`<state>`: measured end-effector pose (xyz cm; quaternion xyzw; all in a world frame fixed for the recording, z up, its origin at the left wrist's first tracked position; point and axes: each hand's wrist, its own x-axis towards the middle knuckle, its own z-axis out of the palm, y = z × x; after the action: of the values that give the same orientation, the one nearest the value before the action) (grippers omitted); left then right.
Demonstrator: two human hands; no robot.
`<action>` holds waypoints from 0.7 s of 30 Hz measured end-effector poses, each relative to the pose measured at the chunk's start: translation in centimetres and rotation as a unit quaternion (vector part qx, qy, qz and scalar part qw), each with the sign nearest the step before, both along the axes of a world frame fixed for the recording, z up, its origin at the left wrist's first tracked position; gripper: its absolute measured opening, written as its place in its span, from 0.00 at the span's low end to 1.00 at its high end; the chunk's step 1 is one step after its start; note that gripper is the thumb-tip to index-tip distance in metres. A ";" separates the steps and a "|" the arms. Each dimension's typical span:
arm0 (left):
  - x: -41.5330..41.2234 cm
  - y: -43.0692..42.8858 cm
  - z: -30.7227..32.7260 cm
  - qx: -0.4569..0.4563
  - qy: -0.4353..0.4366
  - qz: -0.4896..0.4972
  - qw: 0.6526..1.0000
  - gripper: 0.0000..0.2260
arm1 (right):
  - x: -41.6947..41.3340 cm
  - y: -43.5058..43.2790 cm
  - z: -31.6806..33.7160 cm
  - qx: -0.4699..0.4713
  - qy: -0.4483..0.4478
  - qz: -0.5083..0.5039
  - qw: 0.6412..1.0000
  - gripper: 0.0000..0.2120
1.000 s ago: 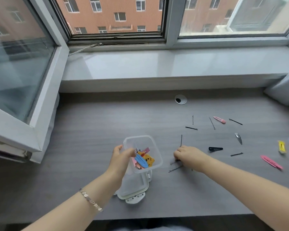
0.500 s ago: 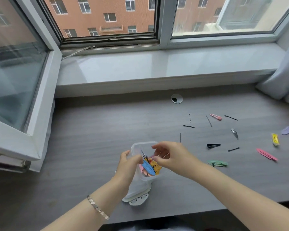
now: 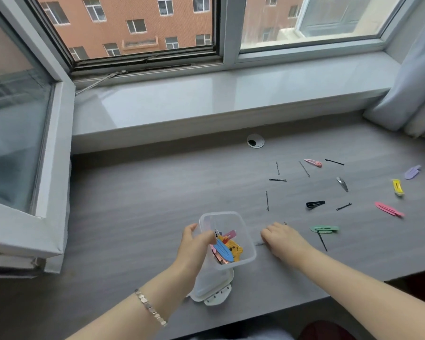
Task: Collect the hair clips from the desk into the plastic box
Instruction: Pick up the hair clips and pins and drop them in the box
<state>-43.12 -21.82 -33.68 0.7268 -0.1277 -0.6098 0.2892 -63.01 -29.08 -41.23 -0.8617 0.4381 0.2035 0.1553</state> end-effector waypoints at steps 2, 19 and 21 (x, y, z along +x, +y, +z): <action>0.4 -0.1 -0.1 0.002 0.002 -0.004 1.000 0.25 | 0.0 -0.2 -0.2 0.000 -0.041 -0.116 0.992 0.13; 0.4 -1.1 0.1 -0.002 0.015 -0.016 1.000 0.27 | 1.3 -1.3 2.3 0.067 -0.111 -0.466 0.875 0.07; -0.4 -1.5 0.2 0.003 0.017 -0.011 1.000 0.26 | 2.8 -1.1 4.6 0.082 -0.191 -0.430 0.878 0.08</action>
<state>-43.48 -23.33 -33.53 0.7158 -0.1290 -0.6257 0.2818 -60.19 -30.14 -36.64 -0.5946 0.7093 -0.0167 0.3782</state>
